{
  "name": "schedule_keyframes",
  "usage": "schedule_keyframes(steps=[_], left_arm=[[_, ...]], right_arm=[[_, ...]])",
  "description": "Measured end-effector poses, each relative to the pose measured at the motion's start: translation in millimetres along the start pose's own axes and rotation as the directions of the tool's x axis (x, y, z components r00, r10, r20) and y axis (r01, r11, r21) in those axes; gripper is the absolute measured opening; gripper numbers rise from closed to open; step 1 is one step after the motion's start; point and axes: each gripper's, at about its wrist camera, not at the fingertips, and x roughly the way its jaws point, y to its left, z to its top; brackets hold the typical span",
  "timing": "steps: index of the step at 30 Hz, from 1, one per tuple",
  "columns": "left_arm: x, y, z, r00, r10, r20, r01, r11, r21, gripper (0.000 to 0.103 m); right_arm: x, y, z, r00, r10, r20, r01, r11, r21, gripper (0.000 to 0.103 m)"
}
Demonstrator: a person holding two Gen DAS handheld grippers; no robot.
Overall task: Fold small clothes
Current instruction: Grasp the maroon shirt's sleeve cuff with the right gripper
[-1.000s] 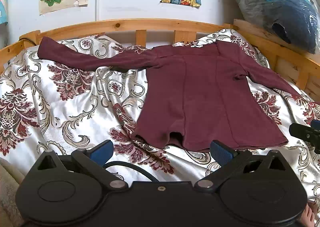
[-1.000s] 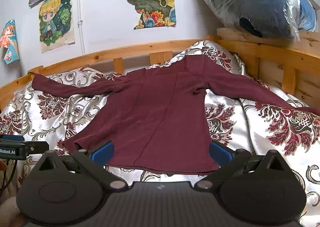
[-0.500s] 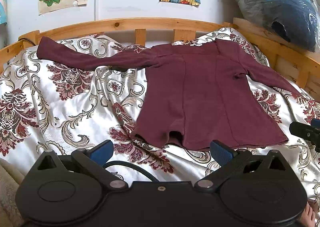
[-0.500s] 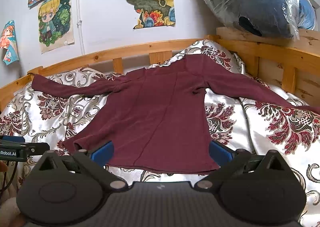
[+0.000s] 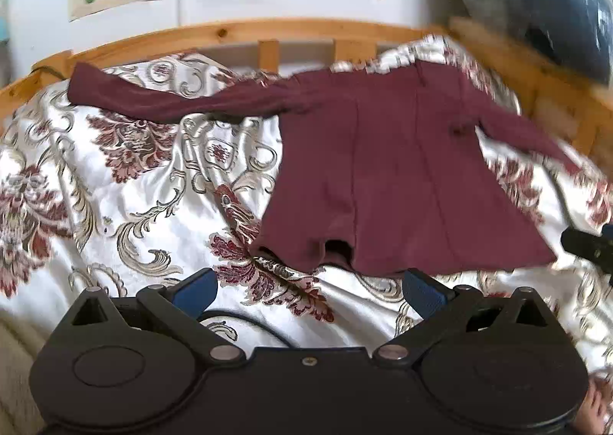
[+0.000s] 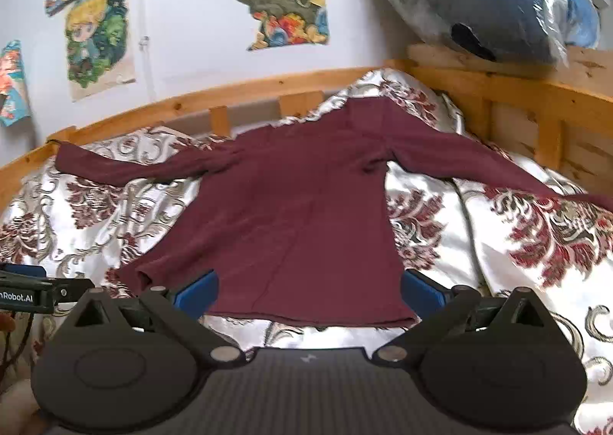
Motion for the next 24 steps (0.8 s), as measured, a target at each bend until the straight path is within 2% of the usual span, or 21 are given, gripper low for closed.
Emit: schedule_keyframes(steps=[5, 9, 11, 14, 16, 18, 19, 20, 24], left_arm=[[21, -12, 42, 0.995, -0.084, -0.052, 0.089, 0.992, 0.095, 0.102], [56, -25, 74, 0.986, -0.128, -0.105, 0.14, 0.983, 0.116, 0.102], [79, -29, 85, 0.983, -0.135, -0.122, 0.148, 0.983, 0.112, 0.102], [112, -33, 99, 0.983, -0.141, -0.115, 0.151, 0.985, 0.082, 0.102], [131, -36, 105, 0.988, -0.139, -0.063, 0.143, 0.986, 0.081, 0.102], [149, -40, 108, 0.996, -0.092, -0.002, 0.092, 0.99, 0.11, 0.102], [157, -42, 108, 0.998, -0.063, 0.017, 0.061, 0.99, 0.13, 0.102], [166, -44, 108, 0.999, -0.042, 0.025, 0.038, 0.987, 0.157, 0.102], [186, -44, 102, 0.998, -0.03, 0.057, 0.016, 0.971, 0.239, 0.102]], right_arm=[[-2, -18, 6, 0.991, -0.128, 0.038, 0.125, 0.99, 0.065, 0.103], [6, -47, 16, 0.977, -0.21, -0.033, 0.212, 0.973, 0.085, 0.103], [8, -63, 24, 0.967, -0.253, -0.027, 0.254, 0.965, 0.056, 0.103], [7, -88, 37, 0.933, -0.359, 0.019, 0.358, 0.933, 0.035, 0.103], [10, -112, 45, 0.887, -0.461, 0.019, 0.459, 0.886, 0.067, 0.103], [13, -137, 51, 0.836, -0.548, -0.007, 0.544, 0.829, 0.129, 0.103], [15, -148, 53, 0.82, -0.573, -0.017, 0.567, 0.807, 0.166, 0.103], [16, -161, 55, 0.813, -0.582, -0.023, 0.573, 0.792, 0.209, 0.103], [25, -206, 62, 0.812, -0.579, -0.065, 0.563, 0.75, 0.348, 0.103]])
